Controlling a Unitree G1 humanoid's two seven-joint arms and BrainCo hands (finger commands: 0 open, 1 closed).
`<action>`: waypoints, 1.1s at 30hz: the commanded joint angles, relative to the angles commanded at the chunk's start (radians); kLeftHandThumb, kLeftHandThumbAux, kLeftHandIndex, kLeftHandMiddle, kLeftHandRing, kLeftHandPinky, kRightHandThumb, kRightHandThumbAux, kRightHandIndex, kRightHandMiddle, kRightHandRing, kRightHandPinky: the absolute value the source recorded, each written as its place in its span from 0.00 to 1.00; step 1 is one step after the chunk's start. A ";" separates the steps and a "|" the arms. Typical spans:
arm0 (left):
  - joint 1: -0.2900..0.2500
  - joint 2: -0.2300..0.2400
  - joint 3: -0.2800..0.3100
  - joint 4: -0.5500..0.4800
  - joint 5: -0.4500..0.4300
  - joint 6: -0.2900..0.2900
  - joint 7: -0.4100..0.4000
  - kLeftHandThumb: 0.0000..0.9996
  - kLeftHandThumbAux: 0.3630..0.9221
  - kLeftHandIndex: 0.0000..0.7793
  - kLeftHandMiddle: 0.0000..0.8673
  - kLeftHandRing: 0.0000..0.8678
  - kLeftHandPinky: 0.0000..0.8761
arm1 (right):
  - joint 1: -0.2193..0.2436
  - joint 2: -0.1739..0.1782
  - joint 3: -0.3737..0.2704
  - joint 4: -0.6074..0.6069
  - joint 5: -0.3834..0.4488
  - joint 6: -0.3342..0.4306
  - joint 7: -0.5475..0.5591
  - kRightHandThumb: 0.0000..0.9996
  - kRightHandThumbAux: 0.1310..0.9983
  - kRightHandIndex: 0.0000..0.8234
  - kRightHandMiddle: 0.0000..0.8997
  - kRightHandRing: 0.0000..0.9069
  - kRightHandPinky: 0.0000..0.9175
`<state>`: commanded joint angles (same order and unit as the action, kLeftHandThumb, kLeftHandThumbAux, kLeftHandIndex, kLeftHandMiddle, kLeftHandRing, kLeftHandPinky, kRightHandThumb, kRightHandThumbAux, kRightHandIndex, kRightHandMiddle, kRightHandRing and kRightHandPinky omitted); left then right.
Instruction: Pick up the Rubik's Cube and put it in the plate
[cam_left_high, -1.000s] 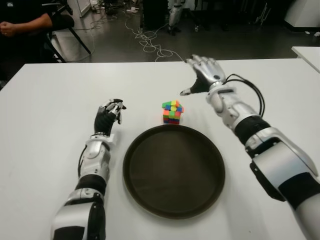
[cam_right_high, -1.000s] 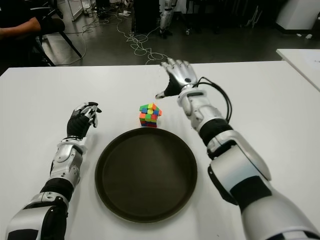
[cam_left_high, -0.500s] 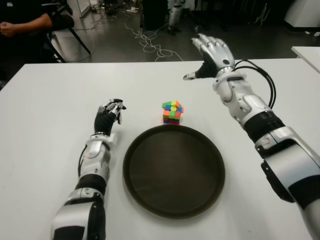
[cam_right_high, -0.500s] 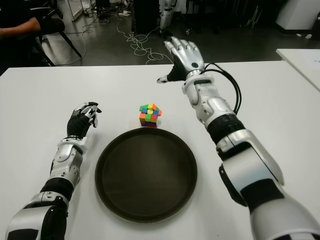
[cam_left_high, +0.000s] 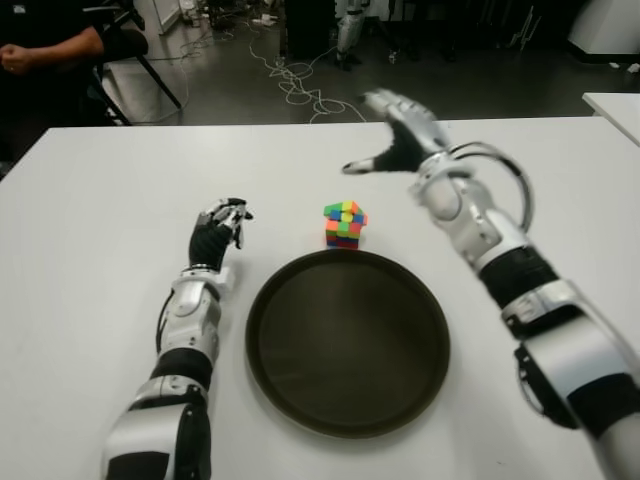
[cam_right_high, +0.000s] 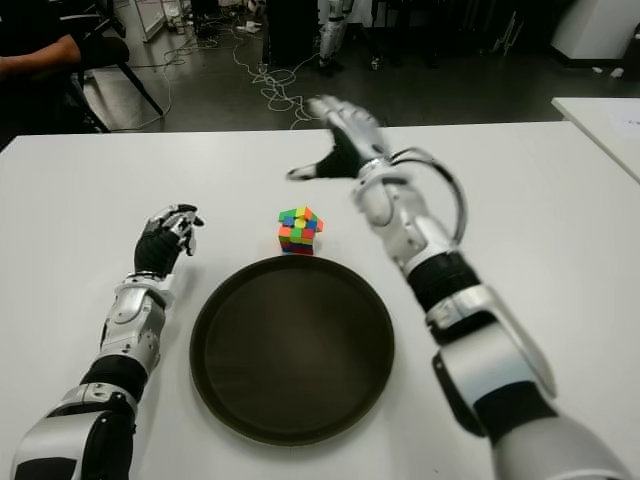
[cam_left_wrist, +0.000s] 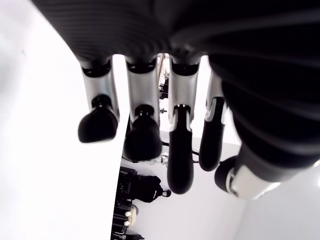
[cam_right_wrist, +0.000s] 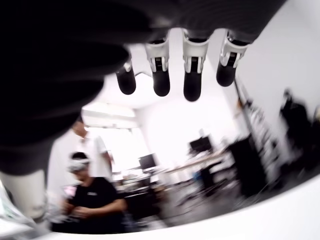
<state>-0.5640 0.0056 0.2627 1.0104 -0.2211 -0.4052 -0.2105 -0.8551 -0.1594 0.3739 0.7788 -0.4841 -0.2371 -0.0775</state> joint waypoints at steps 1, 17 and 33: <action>-0.001 -0.001 0.003 0.001 -0.004 0.003 -0.001 0.86 0.53 0.54 0.64 0.90 0.92 | -0.001 0.004 -0.002 0.016 0.010 -0.019 0.007 0.00 0.53 0.12 0.13 0.12 0.07; -0.023 -0.005 0.048 0.001 -0.067 0.096 -0.011 0.86 0.53 0.54 0.64 0.93 0.93 | -0.058 0.045 -0.026 0.251 0.049 -0.168 0.049 0.00 0.46 0.01 0.01 0.00 0.01; -0.019 0.003 0.050 -0.007 -0.075 0.125 -0.021 0.85 0.53 0.54 0.64 0.92 0.93 | -0.067 0.060 -0.001 0.291 0.006 -0.134 0.045 0.00 0.39 0.00 0.00 0.00 0.01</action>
<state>-0.5833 0.0084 0.3132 1.0033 -0.2957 -0.2806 -0.2313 -0.9220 -0.0993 0.3724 1.0702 -0.4780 -0.3707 -0.0329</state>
